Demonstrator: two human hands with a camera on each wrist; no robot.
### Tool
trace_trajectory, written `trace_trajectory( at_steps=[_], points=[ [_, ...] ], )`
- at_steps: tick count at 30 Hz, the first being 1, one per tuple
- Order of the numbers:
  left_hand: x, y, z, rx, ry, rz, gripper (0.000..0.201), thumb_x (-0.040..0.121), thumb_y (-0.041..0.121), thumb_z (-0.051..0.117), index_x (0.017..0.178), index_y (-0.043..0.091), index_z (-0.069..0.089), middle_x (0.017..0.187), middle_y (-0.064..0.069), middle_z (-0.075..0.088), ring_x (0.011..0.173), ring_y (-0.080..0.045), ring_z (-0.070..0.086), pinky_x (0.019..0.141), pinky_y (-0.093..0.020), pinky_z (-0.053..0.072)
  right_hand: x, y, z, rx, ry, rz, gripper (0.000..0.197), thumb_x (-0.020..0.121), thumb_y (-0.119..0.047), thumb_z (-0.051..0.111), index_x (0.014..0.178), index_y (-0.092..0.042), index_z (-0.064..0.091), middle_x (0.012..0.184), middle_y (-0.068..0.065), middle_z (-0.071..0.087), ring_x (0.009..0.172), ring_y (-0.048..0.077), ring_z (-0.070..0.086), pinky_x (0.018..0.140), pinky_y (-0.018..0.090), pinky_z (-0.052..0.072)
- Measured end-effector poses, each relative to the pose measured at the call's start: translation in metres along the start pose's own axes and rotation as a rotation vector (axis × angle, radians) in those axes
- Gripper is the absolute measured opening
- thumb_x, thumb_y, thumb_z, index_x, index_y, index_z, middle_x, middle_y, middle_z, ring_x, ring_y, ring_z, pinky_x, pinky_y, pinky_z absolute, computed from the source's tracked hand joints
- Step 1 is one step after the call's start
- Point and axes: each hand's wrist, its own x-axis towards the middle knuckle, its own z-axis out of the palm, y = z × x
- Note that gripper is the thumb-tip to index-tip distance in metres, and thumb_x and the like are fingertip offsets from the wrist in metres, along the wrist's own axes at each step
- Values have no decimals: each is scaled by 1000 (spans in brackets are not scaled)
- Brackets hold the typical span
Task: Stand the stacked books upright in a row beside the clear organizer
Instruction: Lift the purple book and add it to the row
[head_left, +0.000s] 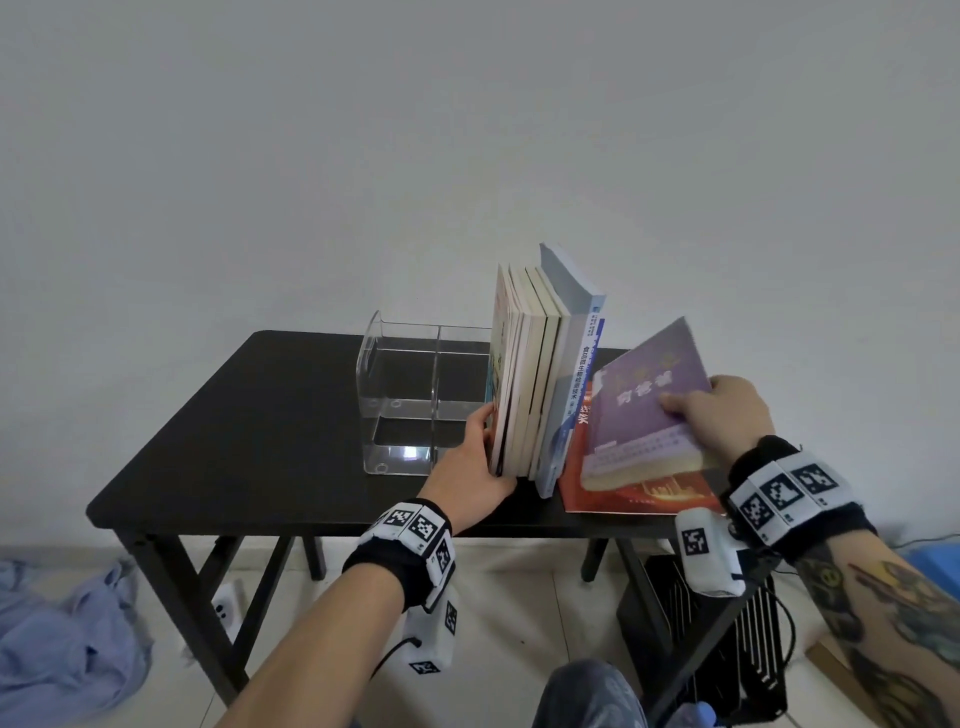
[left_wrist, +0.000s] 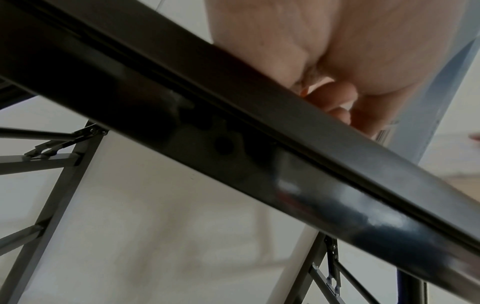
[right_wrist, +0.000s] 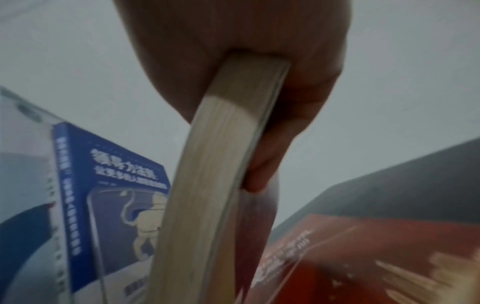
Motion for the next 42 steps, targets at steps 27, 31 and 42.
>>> trace_trajectory(
  at_steps=[27,31,42],
  points=[
    [4,-4,2,-8,-1,37,97,85,15,69,153,30,2,124,-3,64,95,-16,69,87,-33,57,-89,-120,-9,1076,392,-514,12,91,-11,64,103,-10,66,81,-14,74,85,1,71,77,18,55],
    [3,-5,2,-15,3,29,96,85,14,69,153,31,4,122,-2,65,92,-15,69,85,-32,58,-111,-130,4,998,319,-601,14,92,-10,63,86,-20,69,76,-17,73,82,4,70,76,23,56],
    [3,-3,1,-24,13,9,94,84,19,67,154,33,6,132,2,62,103,-15,67,80,-19,46,-129,-150,36,943,263,-620,8,92,-18,64,93,-12,70,88,0,74,87,18,71,77,38,59]
  ],
)
